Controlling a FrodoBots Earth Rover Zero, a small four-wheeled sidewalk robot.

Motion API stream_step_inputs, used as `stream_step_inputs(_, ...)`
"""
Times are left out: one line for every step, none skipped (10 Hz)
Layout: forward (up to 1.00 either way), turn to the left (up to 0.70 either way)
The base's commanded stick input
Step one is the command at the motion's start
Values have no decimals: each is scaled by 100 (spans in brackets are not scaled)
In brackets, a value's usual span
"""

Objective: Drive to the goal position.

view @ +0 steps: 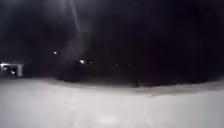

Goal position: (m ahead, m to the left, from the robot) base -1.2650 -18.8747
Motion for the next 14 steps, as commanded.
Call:
stream_step_inputs(0,-70)
stream_step_inputs(0,-70)
stream_step_inputs(0,-70)
stream_step_inputs(0,-70)
stream_step_inputs(0,-70)
stream_step_inputs(0,-70)
stream_step_inputs(0,-70)
stream_step_inputs(0,-70)
stream_step_inputs(0,-70)
stream_step_inputs(0,-70)
stream_step_inputs(0,-70)
stream_step_inputs(0,-70)
stream_step_inputs(0,-70)
stream_step_inputs(0,-70)
